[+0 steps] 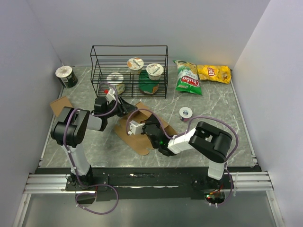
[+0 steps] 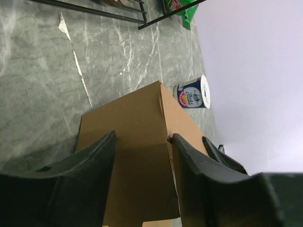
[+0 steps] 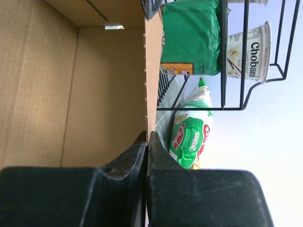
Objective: Fold the paper box
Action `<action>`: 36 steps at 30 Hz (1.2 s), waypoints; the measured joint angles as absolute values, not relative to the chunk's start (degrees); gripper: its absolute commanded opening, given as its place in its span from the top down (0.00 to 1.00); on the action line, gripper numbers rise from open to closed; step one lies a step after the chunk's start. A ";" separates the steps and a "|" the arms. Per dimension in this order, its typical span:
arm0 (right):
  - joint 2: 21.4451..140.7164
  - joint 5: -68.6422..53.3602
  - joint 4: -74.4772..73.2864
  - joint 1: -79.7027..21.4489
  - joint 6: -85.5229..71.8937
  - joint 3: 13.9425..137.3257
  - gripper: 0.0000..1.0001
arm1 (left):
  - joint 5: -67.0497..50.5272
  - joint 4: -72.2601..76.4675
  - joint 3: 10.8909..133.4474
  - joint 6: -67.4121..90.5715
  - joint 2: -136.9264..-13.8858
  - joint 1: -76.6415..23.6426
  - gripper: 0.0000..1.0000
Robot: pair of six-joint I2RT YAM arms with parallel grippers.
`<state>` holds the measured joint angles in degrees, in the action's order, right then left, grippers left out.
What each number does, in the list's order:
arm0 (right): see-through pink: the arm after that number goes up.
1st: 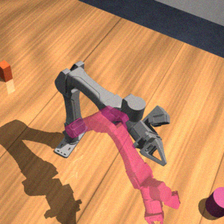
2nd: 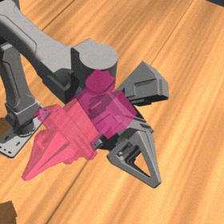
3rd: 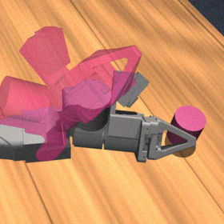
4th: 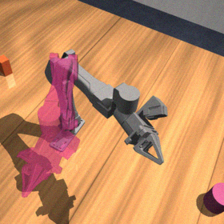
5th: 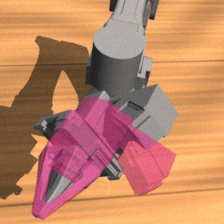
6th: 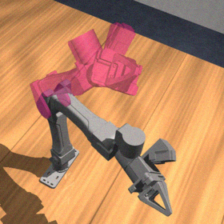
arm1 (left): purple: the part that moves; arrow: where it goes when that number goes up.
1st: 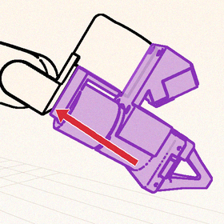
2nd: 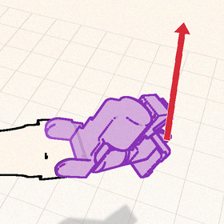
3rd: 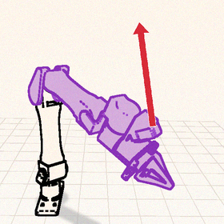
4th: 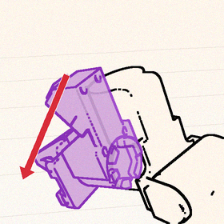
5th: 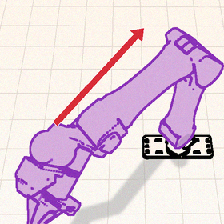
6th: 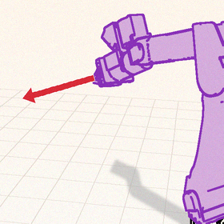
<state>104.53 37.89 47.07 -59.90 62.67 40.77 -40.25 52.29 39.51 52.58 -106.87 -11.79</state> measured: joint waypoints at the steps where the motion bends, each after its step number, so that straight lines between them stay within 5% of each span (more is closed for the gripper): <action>1: 104.53 37.93 47.07 -59.90 62.74 40.77 1.00 | -40.14 52.18 39.57 52.07 -106.87 -11.90 0.51; 4: 104.53 38.33 47.20 -59.94 62.96 40.64 0.96 | -39.29 51.29 39.81 50.26 -106.41 -12.51 0.55; 11: 104.36 38.00 49.23 -60.42 61.08 38.11 0.54 | -34.68 46.26 39.88 45.56 -103.44 -14.98 0.59; 17: 100.51 34.15 46.89 -61.28 54.98 34.96 0.28 | -32.05 43.97 39.86 43.75 -102.41 -16.56 0.64; 27: 86.32 28.86 39.64 -61.36 41.47 31.55 0.19 | -28.84 41.12 39.86 42.39 -100.75 -17.74 0.64; 36: 67.51 26.81 15.75 -60.82 2.68 39.88 0.16 | -26.52 41.34 39.20 42.52 -100.09 -19.11 0.64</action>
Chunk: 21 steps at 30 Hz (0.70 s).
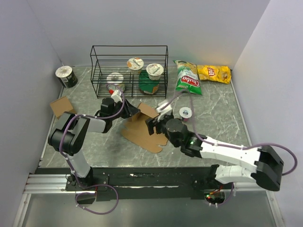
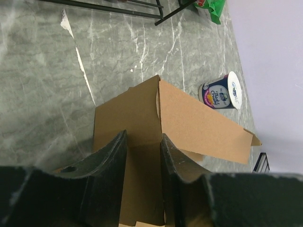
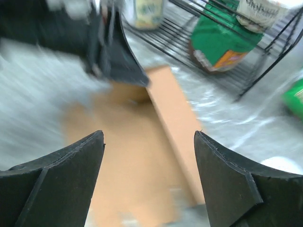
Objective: Fold the paper box
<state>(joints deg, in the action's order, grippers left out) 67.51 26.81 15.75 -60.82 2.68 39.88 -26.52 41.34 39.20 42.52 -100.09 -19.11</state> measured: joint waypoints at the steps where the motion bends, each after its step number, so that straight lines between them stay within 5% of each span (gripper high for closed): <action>1: 66.17 26.41 13.63 -60.64 -3.73 41.10 0.16 | -26.28 41.74 38.87 42.70 -100.01 -19.22 0.64; 10: 63.57 14.06 7.79 -51.64 -51.03 35.16 0.22 | -23.62 45.43 33.12 46.37 -97.32 -20.27 0.63; 21: 67.44 18.31 14.26 -50.83 -71.44 28.03 0.20 | -20.97 46.02 31.07 48.75 -95.53 -21.69 0.63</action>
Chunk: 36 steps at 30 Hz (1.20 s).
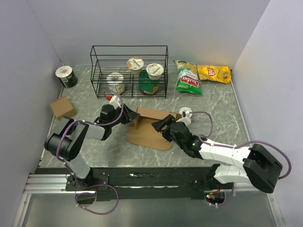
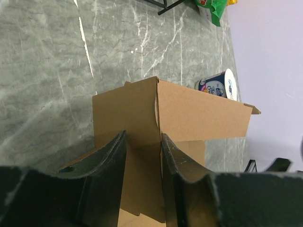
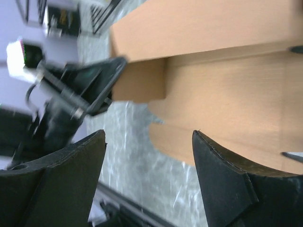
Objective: Fold the paper box
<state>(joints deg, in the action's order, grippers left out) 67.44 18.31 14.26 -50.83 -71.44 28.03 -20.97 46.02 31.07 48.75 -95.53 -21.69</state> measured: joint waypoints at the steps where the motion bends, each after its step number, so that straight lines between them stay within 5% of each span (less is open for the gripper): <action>1: 68.18 19.53 15.31 -50.83 -72.60 27.35 0.19 | -20.84 46.02 31.03 48.86 -95.48 -21.74 0.63; 11: 74.37 27.62 25.71 -49.08 -72.88 26.20 0.22 | -20.53 45.71 30.76 49.15 -95.00 -22.17 0.63; 17: 72.47 26.17 20.10 -48.47 -60.12 32.88 0.13 | -20.49 42.35 32.25 46.87 -94.37 -22.28 0.63; 22: 68.64 17.52 16.29 -45.10 -44.64 36.25 0.05 | -20.51 33.76 38.54 41.30 -94.11 -22.46 0.63; 36: 81.60 -11.46 -7.94 -32.49 1.76 58.28 0.05 | -23.11 24.77 44.75 32.60 -94.02 -22.44 0.64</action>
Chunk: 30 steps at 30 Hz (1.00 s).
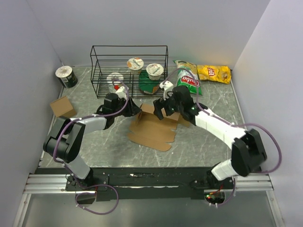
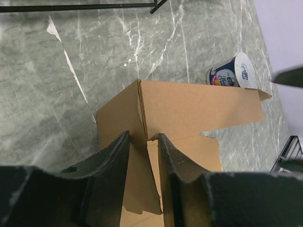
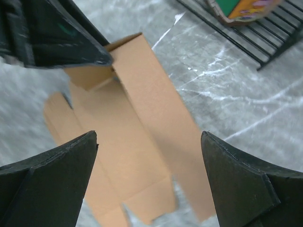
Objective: Fold the paper box
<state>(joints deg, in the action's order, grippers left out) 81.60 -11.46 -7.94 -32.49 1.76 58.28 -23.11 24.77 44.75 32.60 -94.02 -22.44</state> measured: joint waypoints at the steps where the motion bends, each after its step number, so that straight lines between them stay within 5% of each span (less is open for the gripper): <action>1: 83.24 -12.91 -8.95 -31.86 3.60 59.61 0.05 | -23.18 24.77 44.75 32.58 -94.04 -22.44 0.65; 20: 94.30 -21.69 -15.00 -28.40 22.55 63.75 0.10 | -24.38 24.53 44.82 31.99 -94.35 -22.41 0.65; 30: 96.57 -21.21 -14.28 -28.42 26.72 63.75 0.33 | -24.64 24.21 45.06 30.76 -94.35 -22.41 0.65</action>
<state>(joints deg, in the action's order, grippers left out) 96.57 -21.21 -14.28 -28.42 26.72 63.75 -24.64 24.21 45.06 30.76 -94.35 -22.41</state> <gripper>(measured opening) 0.712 0.350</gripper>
